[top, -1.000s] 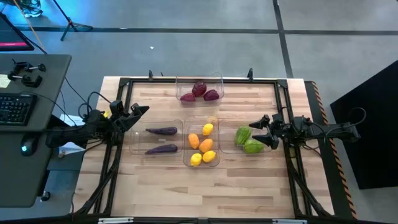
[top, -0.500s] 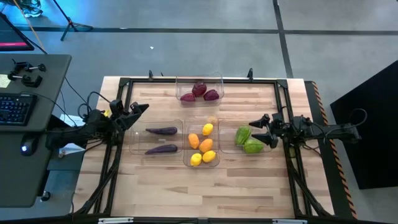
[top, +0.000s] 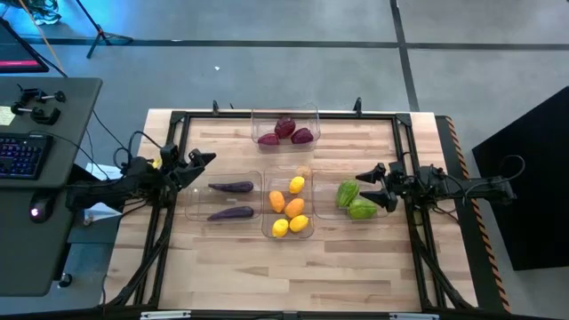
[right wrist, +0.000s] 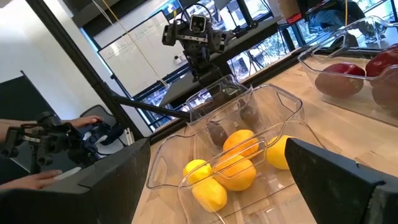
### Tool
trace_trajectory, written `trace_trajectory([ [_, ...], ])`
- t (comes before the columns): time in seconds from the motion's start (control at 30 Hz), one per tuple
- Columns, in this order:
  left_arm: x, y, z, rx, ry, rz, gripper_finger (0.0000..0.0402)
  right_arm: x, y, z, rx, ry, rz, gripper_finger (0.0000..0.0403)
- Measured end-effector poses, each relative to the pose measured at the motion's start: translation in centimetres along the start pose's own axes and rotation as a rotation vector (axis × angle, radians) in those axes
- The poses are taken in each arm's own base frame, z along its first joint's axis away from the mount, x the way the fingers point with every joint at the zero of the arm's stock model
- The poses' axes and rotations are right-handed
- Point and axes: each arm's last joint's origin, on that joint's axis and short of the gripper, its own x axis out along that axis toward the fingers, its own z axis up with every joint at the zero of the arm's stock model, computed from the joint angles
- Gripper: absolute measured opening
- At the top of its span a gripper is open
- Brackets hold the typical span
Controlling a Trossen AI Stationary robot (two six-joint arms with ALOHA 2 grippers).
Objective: Sort produce into baskets
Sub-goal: Return to Home Position
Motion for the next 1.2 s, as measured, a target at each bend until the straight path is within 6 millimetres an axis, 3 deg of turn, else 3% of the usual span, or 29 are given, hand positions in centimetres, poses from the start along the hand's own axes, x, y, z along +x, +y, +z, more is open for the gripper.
trace_trajectory([
  [0.1, 0.0, -0.3, -0.4, 0.020, 0.056, -0.052, 0.0394, 0.0, 0.0, 0.0, 0.000, 0.000, 0.000, 0.0362],
  [0.3, -0.2, -0.8, -1.5, 0.247, 0.201, -0.202, 0.0394, 0.0, 0.0, 0.0, 0.000, 0.001, 0.000, 0.0362],
  [0.47, -0.7, 0.1, -3.3, 0.680, 0.387, -0.284, 0.0394, 0.0, 0.0, 0.0, 0.000, 0.001, 0.000, 0.0362],
  [0.57, -0.9, 0.7, -3.9, 0.798, 0.461, -0.279, 0.0394, 0.0, 0.0, 0.0, 0.000, 0.001, 0.000, 0.0362],
  [0.67, -0.9, 1.0, -3.7, 0.787, 0.451, -0.207, 0.0394, 0.0, 0.0, 0.0, 0.000, 0.001, 0.000, 0.0362],
  [0.9, -0.9, 1.5, -3.7, 0.582, 0.439, -0.007, 0.0394, 0.0, 0.0, 0.0, 0.000, 0.001, 0.000, 0.0362],
  [1.2, -0.9, 1.5, -3.7, 0.581, 0.435, 0.001, 0.0394, 0.0, 0.0, 0.0, 0.000, 0.001, 0.000, 0.0362],
])
